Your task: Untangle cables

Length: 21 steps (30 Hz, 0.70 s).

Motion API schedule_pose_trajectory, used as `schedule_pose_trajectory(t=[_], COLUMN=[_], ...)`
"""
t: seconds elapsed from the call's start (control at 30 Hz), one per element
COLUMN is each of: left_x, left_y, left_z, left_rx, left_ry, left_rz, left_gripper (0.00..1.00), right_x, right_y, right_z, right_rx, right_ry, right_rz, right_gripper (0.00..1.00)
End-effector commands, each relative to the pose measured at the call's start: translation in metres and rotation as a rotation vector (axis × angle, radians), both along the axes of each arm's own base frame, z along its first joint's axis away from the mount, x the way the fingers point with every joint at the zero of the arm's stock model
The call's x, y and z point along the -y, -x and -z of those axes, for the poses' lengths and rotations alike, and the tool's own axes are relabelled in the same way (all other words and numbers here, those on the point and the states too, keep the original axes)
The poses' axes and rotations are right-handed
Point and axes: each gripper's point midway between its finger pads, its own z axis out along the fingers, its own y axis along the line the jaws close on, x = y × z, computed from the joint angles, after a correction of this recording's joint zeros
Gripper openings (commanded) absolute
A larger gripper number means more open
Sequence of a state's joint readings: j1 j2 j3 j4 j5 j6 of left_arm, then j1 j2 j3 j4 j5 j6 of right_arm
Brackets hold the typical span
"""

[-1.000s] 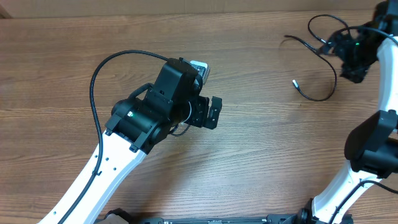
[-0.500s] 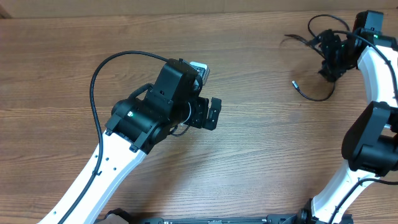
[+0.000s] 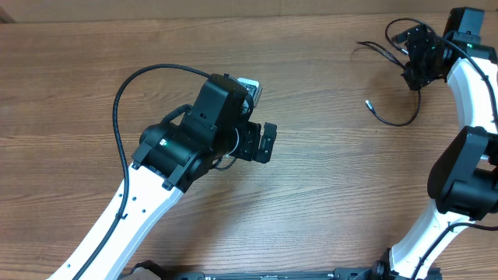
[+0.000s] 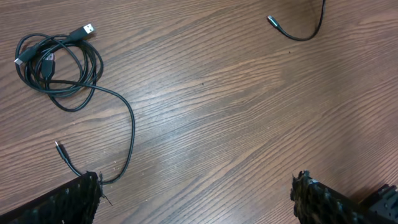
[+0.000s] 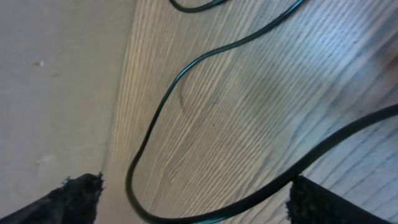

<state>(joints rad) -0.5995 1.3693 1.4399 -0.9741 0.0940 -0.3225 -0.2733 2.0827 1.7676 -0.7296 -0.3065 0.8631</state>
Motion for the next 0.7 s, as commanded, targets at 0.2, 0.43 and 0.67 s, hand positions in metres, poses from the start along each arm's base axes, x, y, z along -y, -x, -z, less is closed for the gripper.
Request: schedule_pose_trajectory(t=[0.2, 0.43, 0.67], left_x=[0.001, 0.001, 0.001], left_y=[-0.001, -0.001, -0.001], left_z=[-0.004, -0.004, -0.004], left_rx=[0.004, 0.003, 0.003], left_ry=[0.009, 0.009, 0.009], left_rz=[0.002, 0.002, 0.002], left_gripper=[1.0, 1.0, 1.0], right_x=[-0.003, -0.036, -0.062], right_y=[-0.005, -0.049, -0.049], right_z=[0.007, -0.1, -0.163], right_rx=[0.006, 0.395, 0.507], right_ry=[-0.022, -0.079, 0.279], right_rz=[-0.021, -0.307, -0.57], right_gripper=[0.18, 0.04, 0.04])
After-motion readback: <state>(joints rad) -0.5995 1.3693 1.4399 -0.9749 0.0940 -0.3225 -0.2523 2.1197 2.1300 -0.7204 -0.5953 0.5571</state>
